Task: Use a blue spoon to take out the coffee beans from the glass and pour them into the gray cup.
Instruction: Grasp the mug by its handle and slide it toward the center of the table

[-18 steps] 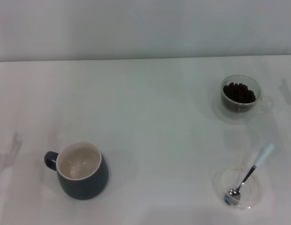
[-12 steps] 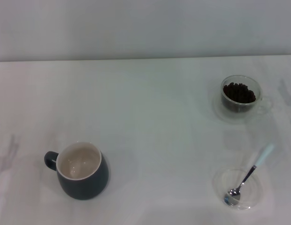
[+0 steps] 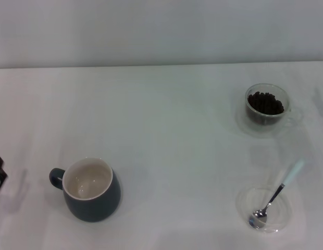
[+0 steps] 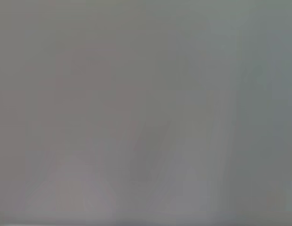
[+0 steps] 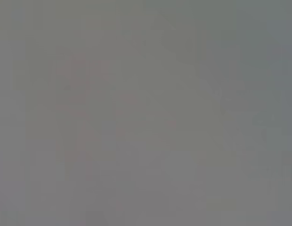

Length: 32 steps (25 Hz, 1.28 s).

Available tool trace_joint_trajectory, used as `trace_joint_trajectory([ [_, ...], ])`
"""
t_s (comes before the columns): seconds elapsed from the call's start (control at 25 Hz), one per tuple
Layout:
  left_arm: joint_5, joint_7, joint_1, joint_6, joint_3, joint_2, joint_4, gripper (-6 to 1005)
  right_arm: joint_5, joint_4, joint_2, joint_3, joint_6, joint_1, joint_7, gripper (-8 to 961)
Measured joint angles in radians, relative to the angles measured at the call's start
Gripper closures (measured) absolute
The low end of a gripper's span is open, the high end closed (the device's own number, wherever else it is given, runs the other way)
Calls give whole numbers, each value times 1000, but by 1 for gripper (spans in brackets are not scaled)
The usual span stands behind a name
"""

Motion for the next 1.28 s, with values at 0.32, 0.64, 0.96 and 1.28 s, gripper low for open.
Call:
trace_joint_trajectory([
  [0.32, 75, 19, 38, 11, 106, 2, -48, 112, 2, -10, -5, 3, 0, 0, -3, 82],
  [0.64, 170, 25, 11, 1, 107, 3, -80, 111, 0, -15, -3, -5, 0, 3, -3, 82],
  [0.96, 177, 24, -67, -70, 108, 1, -94, 111, 2, -14, -2, 0, -10, -9, -1, 82],
  [1.28, 184, 25, -129, -135, 108, 1, -95, 112, 2, -6, 0, 1, -45, -13, 0, 82],
])
